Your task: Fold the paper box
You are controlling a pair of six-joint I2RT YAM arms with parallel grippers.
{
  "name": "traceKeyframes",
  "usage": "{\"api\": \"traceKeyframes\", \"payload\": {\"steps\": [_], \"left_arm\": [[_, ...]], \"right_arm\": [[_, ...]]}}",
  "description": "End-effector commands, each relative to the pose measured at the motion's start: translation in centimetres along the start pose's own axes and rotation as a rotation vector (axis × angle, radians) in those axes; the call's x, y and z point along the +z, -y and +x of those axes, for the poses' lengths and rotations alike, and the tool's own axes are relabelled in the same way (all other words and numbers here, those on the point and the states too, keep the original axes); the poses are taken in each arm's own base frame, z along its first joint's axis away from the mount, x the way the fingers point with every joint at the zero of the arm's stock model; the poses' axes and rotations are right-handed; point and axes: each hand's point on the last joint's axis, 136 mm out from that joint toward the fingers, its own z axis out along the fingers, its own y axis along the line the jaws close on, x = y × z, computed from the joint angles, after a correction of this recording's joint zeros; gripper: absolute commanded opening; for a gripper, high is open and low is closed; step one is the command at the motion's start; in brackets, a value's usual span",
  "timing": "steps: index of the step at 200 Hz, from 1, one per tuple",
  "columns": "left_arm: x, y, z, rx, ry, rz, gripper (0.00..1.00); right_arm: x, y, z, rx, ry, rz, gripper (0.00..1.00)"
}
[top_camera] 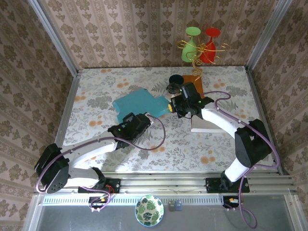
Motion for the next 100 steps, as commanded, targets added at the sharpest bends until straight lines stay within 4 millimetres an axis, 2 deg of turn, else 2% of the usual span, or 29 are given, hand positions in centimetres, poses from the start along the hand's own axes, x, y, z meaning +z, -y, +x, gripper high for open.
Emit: {"api": "traceKeyframes", "payload": {"steps": [1,13,27,40,55,83,86,100], "left_arm": [[-1.4,-1.3,-2.0,-0.010,0.068,0.001,0.43],[-1.4,-1.4,-2.0,-0.012,0.066,-0.002,0.35],[-1.9,-1.9,-2.3,-0.026,0.071,-0.005,0.19],[-2.6,-2.2,-2.7,-0.041,0.090,0.011,0.14],[-3.5,-2.6,-3.3,-0.062,0.110,0.034,0.00],[-5.4,-3.8,-4.6,-0.105,0.131,0.074,0.00],[-5.5,-3.9,-4.6,-0.110,0.128,0.080,0.00],[-6.5,-4.3,-5.2,-0.132,0.134,0.114,0.00]], "right_arm": [[-1.2,-0.8,0.8,-0.009,-0.034,-0.006,0.00],[-1.6,-1.2,0.9,-0.019,-0.034,-0.017,0.00],[-2.3,-2.3,1.0,-0.056,-0.030,-0.047,0.00],[-3.3,-3.9,1.1,-0.117,-0.028,-0.091,0.00],[-5.3,-5.3,1.1,-0.194,0.004,-0.127,0.15],[-11.2,-7.8,0.4,-0.340,0.154,-0.219,0.38],[-12.6,-8.2,0.6,-0.353,0.167,-0.248,0.40],[-15.3,-8.6,0.8,-0.383,0.203,-0.282,0.48]]}}
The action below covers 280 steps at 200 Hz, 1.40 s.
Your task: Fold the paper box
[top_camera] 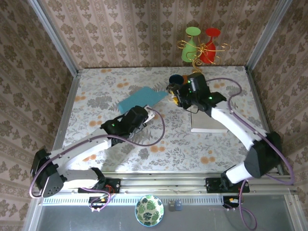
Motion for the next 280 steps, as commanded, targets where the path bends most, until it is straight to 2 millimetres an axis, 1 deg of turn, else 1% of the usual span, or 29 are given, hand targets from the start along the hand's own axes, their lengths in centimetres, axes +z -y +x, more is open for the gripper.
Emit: {"api": "traceKeyframes", "payload": {"steps": [1,14,19,22,30,48,63,77,110,117,119,121,129,143,159,171,198,238,265,280], "left_arm": [[-2.2,-0.8,-1.3,-0.072,0.022,0.069,0.00],[-3.1,-1.3,-2.1,-0.094,0.028,0.097,0.00],[-3.5,-1.3,-2.4,-0.098,0.031,0.111,0.00],[-3.7,-1.4,-2.6,-0.103,0.034,0.119,0.00],[-4.2,-1.6,-3.1,-0.110,0.041,0.138,0.00],[-5.2,-1.9,-4.2,-0.127,0.054,0.177,0.00],[-5.6,-2.2,-4.8,-0.136,0.052,0.188,0.00],[-5.7,-2.6,-5.4,-0.143,0.053,0.186,0.00],[-5.7,-2.8,-7.0,-0.157,0.061,0.199,0.00],[-5.7,-2.8,-7.2,-0.159,0.061,0.201,0.00],[-5.7,-2.8,-7.3,-0.160,0.063,0.202,0.00],[-5.7,-2.8,-7.4,-0.161,0.063,0.202,0.00],[-5.8,-2.8,-7.7,-0.161,0.065,0.204,0.00],[-5.9,-2.9,-8.0,-0.166,0.070,0.200,0.00],[-5.9,-2.7,-8.2,-0.163,0.071,0.203,0.00],[-6.0,-2.7,-8.3,-0.161,0.073,0.199,0.00],[-6.2,-2.8,-8.3,-0.160,0.078,0.190,0.00],[-6.3,-2.9,-8.2,-0.156,0.077,0.183,0.00],[-6.4,-3.1,-8.1,-0.153,0.076,0.171,0.00],[-6.3,-3.2,-7.9,-0.151,0.072,0.164,0.00]], "right_arm": [[-5.7,-2.6,-1.4,-0.133,0.127,-0.058,0.48],[-7.5,-3.3,-0.9,-0.169,0.137,-0.064,0.51],[-8.2,-3.9,-0.6,-0.183,0.144,-0.077,0.52],[-8.5,-3.7,-0.4,-0.187,0.143,-0.060,0.52],[-9.3,-4.2,0.3,-0.199,0.141,-0.069,0.53],[-10.4,-5.6,1.8,-0.194,0.135,-0.098,0.54],[-10.6,-6.4,3.0,-0.195,0.118,-0.088,0.55],[-10.4,-7.1,4.0,-0.204,0.101,-0.068,0.55],[-8.8,-8.5,5.9,-0.203,0.070,-0.084,0.56],[-9.1,-8.9,6.1,-0.205,0.067,-0.094,0.56],[-8.2,-8.6,6.2,-0.208,0.065,-0.073,0.56],[-7.9,-8.6,6.2,-0.210,0.063,-0.070,0.56],[-7.6,-8.6,6.3,-0.217,0.063,-0.060,0.55],[-6.8,-7.8,6.4,-0.204,0.057,-0.021,0.53],[-6.0,-7.6,6.7,-0.194,0.045,-0.021,0.48],[-5.5,-7.4,6.8,-0.186,0.034,-0.013,0.46],[-4.6,-7.2,7.0,-0.177,0.026,-0.006,0.39],[-3.6,-7.3,7.4,-0.160,0.004,-0.007,0.28],[-3.1,-7.1,7.6,-0.146,-0.006,-0.005,0.16],[-3.2,-7.2,7.6,-0.144,-0.006,-0.011,0.09]]}}
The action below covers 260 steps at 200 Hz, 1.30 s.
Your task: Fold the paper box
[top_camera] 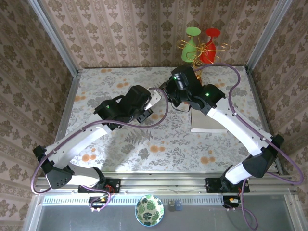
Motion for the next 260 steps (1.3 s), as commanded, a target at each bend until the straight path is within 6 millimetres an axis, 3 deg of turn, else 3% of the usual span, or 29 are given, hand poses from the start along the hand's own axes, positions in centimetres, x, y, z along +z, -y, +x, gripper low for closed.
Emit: {"api": "traceKeyframes", "payload": {"steps": [1,24,35,48,64,87,107,125,135,147,163,179,222,234,260], "left_arm": [[-1.3,-0.7,-0.7,-0.015,0.032,-0.022,0.00],[-1.6,-1.1,-0.8,-0.023,0.041,-0.037,0.01],[-1.9,-1.4,-1.0,-0.036,0.053,-0.047,0.14],[-2.7,-2.0,-1.7,-0.070,0.090,-0.060,0.36],[-4.9,-2.3,-3.6,-0.114,0.213,-0.024,0.57],[-9.6,-3.9,-6.3,-0.201,0.449,-0.022,0.75],[-13.5,-5.3,-7.9,-0.279,0.601,0.008,0.78],[-15.5,-6.9,-8.4,-0.352,0.673,0.009,0.79],[-16.0,-8.1,-8.3,-0.390,0.696,-0.015,0.84],[-16.4,-9.8,-7.8,-0.458,0.722,-0.069,0.99],[-16.1,-11.4,-6.9,-0.560,0.737,-0.096,1.00],[-14.7,-12.9,-5.9,-0.676,0.712,-0.102,1.00],[-7.9,-14.1,-0.4,-0.920,0.498,-0.085,1.00],[-6.4,-13.7,1.4,-0.937,0.413,-0.095,0.96],[-3.3,-13.0,6.8,-0.995,0.200,-0.116,0.85]], "right_arm": [[0.3,-0.6,0.2,0.018,-0.005,-0.025,0.09],[-0.2,-1.0,0.0,0.022,0.006,-0.040,0.03],[-0.4,-1.2,-0.1,0.026,0.011,-0.046,0.00],[-0.6,-1.2,-0.1,0.040,0.010,-0.049,0.00],[-1.0,-1.1,0.0,0.073,0.004,-0.049,0.00],[-1.9,-0.9,0.3,0.149,-0.015,-0.039,0.00],[-3.1,-0.6,0.3,0.214,-0.018,-0.008,0.00],[-4.2,-0.1,0.5,0.284,-0.027,0.025,0.00],[-4.9,0.0,0.9,0.334,-0.044,0.044,0.00],[-5.8,0.4,1.2,0.372,-0.049,0.080,0.00],[-6.4,1.0,1.4,0.399,-0.047,0.121,0.00],[-5.2,1.7,1.3,0.414,-0.035,0.129,0.00],[2.2,3.5,0.1,0.391,-0.004,0.036,0.00],[4.1,2.9,-0.9,0.365,0.010,-0.060,0.00],[7.4,4.1,-2.2,0.266,0.030,-0.150,0.00]]}}
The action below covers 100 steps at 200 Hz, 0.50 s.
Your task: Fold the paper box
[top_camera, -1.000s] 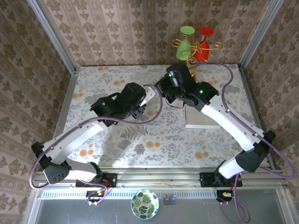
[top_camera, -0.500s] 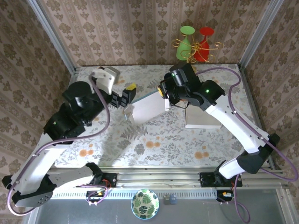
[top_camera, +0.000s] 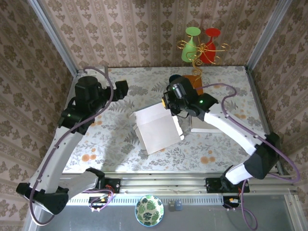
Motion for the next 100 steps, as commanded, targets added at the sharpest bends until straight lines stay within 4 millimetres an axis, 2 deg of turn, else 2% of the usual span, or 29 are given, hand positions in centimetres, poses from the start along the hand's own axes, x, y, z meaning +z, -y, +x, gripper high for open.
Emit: {"api": "traceKeyframes", "payload": {"steps": [1,21,54,71,87,100], "left_arm": [[0.3,-2.5,4.1,-0.083,-0.155,-0.064,0.85],[1.0,-4.7,7.3,-0.176,-0.251,-0.076,0.73],[2.5,-7.0,13.0,-0.267,-0.410,-0.066,0.47],[3.0,-7.0,14.7,-0.259,-0.433,-0.043,0.35],[3.4,-7.1,15.9,-0.245,-0.438,-0.031,0.29],[3.6,-7.2,16.7,-0.221,-0.442,-0.029,0.28]], "right_arm": [[1.7,-4.2,-0.8,-0.103,-0.003,-0.242,0.00],[3.1,-4.2,-1.0,-0.176,-0.021,-0.363,0.00],[4.9,-2.2,-1.0,-0.202,-0.048,-0.429,0.00],[5.4,-1.4,-1.0,-0.197,-0.062,-0.467,0.00],[5.7,-0.8,-1.0,-0.200,-0.074,-0.493,0.00],[5.8,-0.5,-0.9,-0.210,-0.084,-0.508,0.00]]}}
